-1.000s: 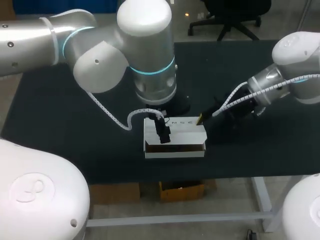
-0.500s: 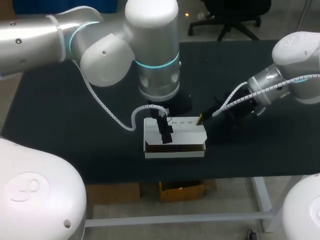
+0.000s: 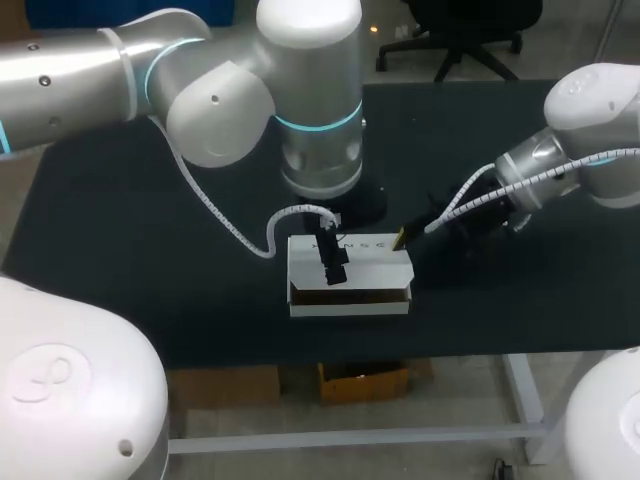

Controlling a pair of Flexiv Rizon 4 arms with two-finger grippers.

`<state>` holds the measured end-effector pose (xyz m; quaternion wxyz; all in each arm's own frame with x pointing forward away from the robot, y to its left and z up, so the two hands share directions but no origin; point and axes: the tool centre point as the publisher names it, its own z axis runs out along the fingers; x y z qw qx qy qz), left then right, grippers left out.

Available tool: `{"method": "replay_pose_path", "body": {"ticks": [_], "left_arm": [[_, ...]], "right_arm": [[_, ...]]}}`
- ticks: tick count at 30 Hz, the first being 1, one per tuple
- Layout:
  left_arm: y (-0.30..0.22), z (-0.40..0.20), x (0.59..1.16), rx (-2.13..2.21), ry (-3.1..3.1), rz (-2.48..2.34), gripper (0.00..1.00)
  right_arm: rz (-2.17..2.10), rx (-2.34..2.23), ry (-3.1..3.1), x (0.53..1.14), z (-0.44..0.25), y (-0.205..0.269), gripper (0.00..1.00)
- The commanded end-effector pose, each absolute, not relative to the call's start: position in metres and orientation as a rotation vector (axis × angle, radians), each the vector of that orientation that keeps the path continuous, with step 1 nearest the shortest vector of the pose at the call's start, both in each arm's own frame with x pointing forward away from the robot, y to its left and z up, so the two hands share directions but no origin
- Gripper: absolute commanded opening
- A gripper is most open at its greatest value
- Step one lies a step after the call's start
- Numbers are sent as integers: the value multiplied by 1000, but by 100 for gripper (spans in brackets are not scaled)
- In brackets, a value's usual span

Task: Assemble the packaging by folding the flat box into shape, placing the metal phone stand inside, and closing the box properly

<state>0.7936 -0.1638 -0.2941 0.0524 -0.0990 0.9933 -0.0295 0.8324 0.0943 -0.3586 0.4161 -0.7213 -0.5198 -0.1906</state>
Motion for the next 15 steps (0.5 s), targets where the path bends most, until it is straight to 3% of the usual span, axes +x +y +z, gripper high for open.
{"method": "replay_pose_path", "body": {"ticks": [1,15], "left_arm": [[-165,-295,794,-283,2989,-88,100],[-158,-295,798,-219,2923,-90,100]], "right_arm": [[-479,-1806,-1304,833,-359,94,38],[-479,-1806,-1304,833,-359,94,38]]}}
